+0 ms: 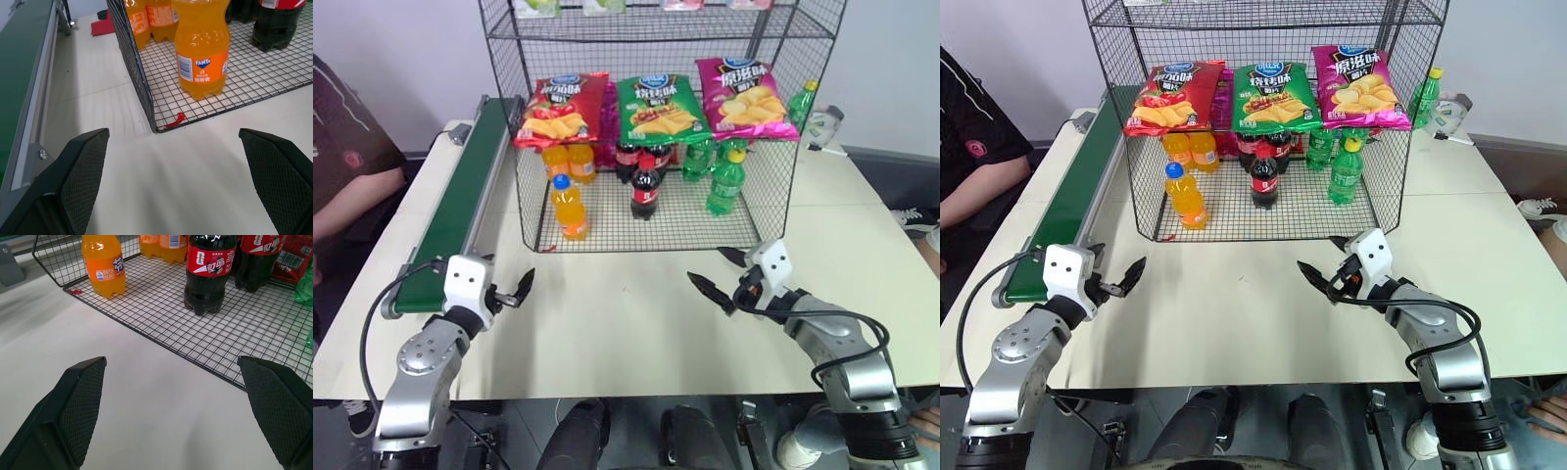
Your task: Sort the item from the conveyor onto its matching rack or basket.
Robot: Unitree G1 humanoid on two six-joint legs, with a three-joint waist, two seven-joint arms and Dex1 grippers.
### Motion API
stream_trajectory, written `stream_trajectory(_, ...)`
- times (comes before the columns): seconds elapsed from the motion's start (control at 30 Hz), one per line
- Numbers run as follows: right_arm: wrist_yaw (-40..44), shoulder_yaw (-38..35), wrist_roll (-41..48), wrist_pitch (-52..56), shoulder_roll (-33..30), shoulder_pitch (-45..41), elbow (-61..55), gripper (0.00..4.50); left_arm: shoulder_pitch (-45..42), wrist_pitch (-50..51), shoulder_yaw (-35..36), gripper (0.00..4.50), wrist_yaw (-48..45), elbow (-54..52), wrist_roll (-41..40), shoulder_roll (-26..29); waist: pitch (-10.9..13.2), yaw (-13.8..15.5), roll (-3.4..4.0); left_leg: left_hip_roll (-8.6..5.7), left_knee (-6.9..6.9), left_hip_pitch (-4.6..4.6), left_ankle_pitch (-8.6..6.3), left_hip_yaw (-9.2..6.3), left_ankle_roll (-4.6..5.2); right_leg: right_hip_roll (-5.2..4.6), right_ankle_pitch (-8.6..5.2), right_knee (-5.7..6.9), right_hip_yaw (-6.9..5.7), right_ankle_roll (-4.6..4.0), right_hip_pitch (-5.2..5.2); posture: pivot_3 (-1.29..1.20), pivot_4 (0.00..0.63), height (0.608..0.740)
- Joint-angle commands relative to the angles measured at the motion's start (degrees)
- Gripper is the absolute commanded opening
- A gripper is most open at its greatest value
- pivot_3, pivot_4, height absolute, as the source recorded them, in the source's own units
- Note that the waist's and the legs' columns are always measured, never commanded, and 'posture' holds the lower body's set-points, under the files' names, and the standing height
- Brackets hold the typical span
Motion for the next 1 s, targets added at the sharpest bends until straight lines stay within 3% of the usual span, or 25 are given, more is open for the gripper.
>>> stream_trajectory(0.03,0.26,-0.58,0.23,-0.70,-0.52,-0.80,-1.74,4.50,-0.34,-0.39,0.59,4.45,0.09,-1.67,-0.40,0.24,0.00,-0.01,0.00,0.00,0.01,0.00,0.00,0.00,0.00,0.00,0.00,0.00,0.00,0.00,0.00,0.00,0.150,0.740)
stream_trajectory(1.0,-1.53,0.16,-0.51,0.70,-0.03,-0.09,-2.04,4.50,-0.33,0.11,0.88,4.45,0.04,-1.96,-0.18,0.78,0.00,-0.01,0.00,0.00,0.00,0.00,0.00,0.00,0.00,0.00,0.00,0.00,0.00,0.00,-0.03,0.00,0.150,0.740)
